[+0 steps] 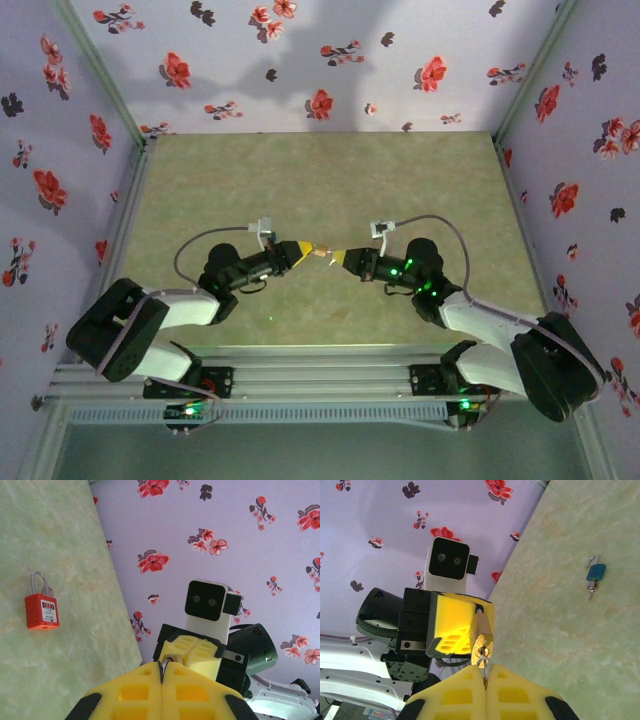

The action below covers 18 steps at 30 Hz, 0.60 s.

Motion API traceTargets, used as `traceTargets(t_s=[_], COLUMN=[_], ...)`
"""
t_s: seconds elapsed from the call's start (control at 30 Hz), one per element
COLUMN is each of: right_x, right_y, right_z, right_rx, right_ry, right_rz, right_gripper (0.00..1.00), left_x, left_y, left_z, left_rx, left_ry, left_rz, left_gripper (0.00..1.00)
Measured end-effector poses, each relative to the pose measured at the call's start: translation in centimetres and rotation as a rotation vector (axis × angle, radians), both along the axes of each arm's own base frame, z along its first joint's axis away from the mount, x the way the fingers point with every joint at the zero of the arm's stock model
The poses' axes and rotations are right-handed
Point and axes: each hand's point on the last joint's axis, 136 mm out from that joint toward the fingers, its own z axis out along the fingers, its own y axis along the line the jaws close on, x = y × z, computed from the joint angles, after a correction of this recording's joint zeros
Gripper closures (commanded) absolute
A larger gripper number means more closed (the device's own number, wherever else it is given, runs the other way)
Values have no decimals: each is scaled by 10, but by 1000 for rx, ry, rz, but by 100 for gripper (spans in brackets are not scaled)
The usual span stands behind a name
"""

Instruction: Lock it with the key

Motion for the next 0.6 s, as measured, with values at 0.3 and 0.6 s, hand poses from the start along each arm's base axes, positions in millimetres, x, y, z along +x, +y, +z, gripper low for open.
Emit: traceTargets(t_s=[0.3, 0.6], right_x=[1, 6], right_y=[-4, -18], right_z=[9, 15], right_rx=[13, 7], right_ry=[-33, -63], right_rz=[-22, -101], right_gripper=[100, 100], left_x=[24, 25], left_y=[19, 19], left_z=[-1, -6], left_rx=[-8, -3], left_ry=[13, 32], left_rz=[118, 117], left_gripper=[100, 100])
